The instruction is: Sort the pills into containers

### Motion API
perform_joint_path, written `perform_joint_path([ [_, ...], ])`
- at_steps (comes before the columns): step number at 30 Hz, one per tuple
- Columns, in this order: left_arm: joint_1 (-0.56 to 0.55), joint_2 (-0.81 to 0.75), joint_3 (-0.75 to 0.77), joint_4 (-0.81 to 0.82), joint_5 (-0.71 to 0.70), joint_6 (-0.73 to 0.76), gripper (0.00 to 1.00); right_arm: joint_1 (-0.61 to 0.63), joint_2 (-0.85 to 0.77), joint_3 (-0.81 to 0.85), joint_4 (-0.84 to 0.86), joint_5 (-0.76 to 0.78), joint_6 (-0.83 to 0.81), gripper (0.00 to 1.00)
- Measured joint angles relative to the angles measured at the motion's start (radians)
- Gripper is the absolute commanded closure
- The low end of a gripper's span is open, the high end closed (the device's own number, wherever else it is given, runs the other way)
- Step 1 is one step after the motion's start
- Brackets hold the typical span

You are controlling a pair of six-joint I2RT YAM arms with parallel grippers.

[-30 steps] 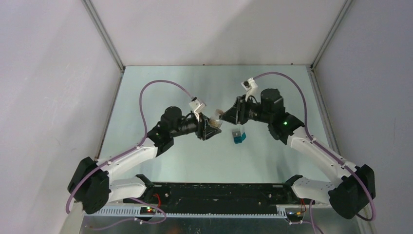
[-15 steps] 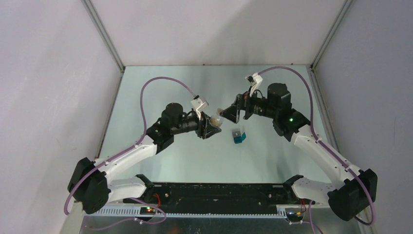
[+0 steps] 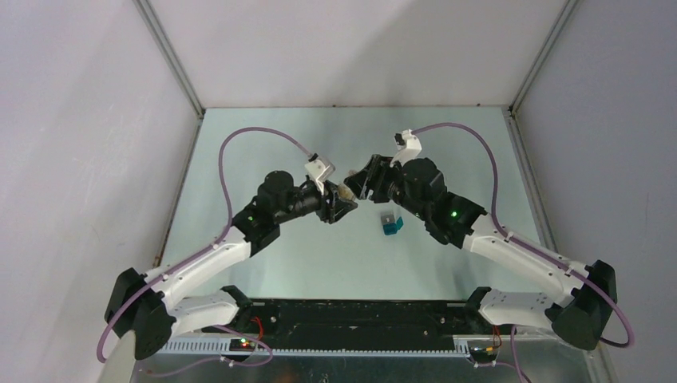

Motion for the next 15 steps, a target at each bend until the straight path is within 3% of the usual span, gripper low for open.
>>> perform_joint_path([
  [2, 0.0, -0.015, -0.003, 0.0, 0.0, 0.0, 1.0, 0.013, 0.0, 0.0, 0.02, 0.028, 0.008, 0.32],
  [4, 0.0, -0.024, -0.003, 0.005, 0.0, 0.0, 1.0, 0.013, 0.002, 0.0, 0.039, 0.04, 0.011, 0.36],
  [8, 0.0, -0.028, -0.003, 0.007, -0.003, 0.0, 1.0, 0.006, 0.02, 0.0, 0.064, 0.041, 0.034, 0.61],
  [11, 0.002, -0.028, -0.01, 0.003, -0.007, -0.002, 1.0, 0.003, 0.027, 0.001, 0.067, 0.026, 0.034, 0.89],
  [15, 0.003, -0.028, -0.01, 0.004, -0.011, -0.006, 1.0, -0.021, 0.029, 0.001, 0.073, -0.034, 0.001, 1.0],
])
